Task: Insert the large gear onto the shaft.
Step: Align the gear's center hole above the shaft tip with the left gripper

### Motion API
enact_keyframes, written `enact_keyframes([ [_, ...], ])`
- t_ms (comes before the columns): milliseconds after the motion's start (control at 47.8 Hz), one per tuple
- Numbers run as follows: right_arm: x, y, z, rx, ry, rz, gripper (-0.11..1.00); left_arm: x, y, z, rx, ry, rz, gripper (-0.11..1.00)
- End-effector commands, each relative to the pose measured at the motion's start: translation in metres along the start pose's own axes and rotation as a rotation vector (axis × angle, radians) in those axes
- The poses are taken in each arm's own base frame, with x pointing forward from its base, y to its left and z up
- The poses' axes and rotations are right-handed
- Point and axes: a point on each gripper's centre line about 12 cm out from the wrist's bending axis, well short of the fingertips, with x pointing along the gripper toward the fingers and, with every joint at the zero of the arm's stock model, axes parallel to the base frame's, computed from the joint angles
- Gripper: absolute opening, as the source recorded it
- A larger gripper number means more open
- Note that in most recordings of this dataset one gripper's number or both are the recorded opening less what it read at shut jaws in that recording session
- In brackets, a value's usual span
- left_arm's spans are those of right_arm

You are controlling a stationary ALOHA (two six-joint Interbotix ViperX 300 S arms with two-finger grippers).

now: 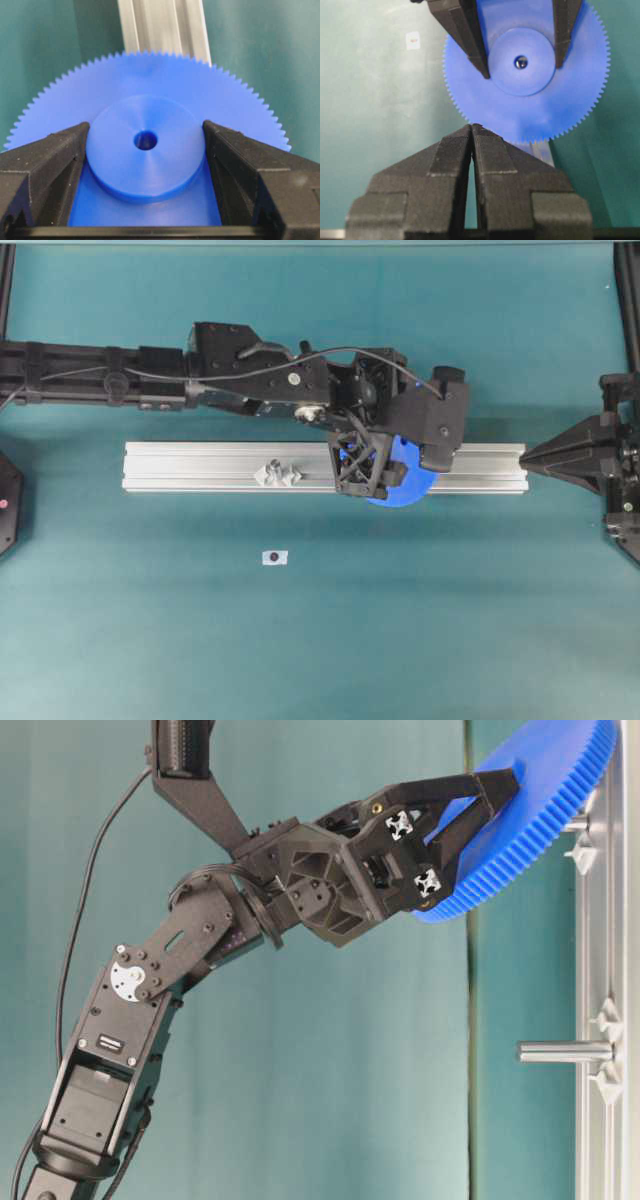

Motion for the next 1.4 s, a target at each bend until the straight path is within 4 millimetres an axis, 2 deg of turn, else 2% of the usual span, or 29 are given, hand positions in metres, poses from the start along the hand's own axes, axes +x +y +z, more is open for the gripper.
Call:
enact_keyframes([
  [0,0.0,0.0,0.006,0.013,-0.015,0.0,0.1,-0.026,0.008,0.011,-0.006,-0.043,0.02,0.81],
  [293,0.0,0.0,0.004,0.013,-0.014,0.0,0.1,-0.031,0.012,0.006,-0.008,-0.002,0.013,0.81],
  [900,0.0,0.0,0.004,0.013,-0.014,0.0,0.1,-0.027,0.01,-0.01,-0.011,0.064,-0.008,0.81],
  [1382,0.0,0.0,0.006,0.013,-0.018,0.001,0.1,-0.018,0.016,0.008,-0.004,0.009,0.012,0.81],
])
